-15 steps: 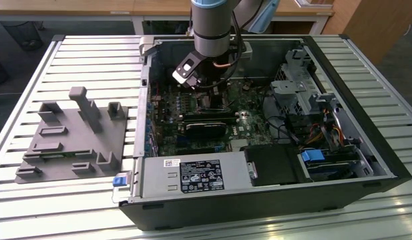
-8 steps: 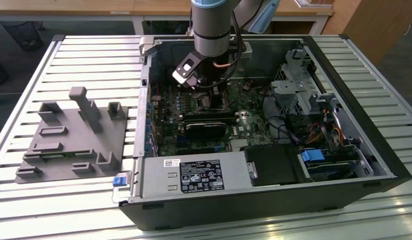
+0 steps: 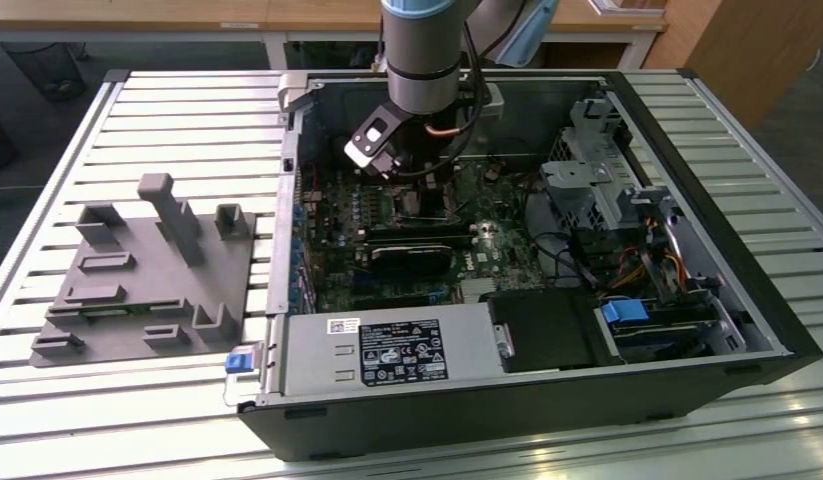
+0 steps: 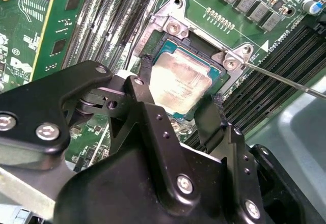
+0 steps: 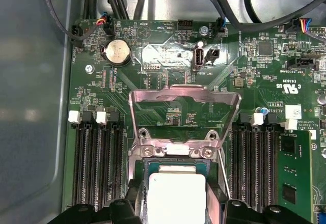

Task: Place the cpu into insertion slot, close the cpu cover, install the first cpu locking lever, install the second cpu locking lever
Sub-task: 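Place the cpu into insertion slot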

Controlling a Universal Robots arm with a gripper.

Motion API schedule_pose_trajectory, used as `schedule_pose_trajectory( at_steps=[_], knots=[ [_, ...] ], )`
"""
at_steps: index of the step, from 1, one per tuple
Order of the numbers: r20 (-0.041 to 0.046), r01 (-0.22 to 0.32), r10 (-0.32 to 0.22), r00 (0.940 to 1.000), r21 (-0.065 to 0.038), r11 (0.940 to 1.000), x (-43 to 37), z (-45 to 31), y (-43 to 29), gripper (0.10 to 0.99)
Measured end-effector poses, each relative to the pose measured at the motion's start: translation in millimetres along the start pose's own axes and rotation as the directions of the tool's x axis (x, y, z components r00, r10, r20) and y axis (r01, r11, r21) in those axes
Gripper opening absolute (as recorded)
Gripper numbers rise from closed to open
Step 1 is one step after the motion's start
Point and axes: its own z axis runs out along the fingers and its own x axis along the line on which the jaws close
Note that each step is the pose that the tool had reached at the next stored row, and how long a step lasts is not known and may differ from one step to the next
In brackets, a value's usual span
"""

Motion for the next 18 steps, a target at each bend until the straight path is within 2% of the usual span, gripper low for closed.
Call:
schedule_pose_trajectory(
  at_steps=[5, 18],
  knots=[
    [0.0, 0.0, 0.0, 1.0, 0.0, 1.0, 0.0, -1.4, 0.1, 0.612],
    [-0.0001, 0.0, 0.0, 1.0, 0.0, 1.0, 0.2, -16.9, 1.5, 0.612]
  ],
)
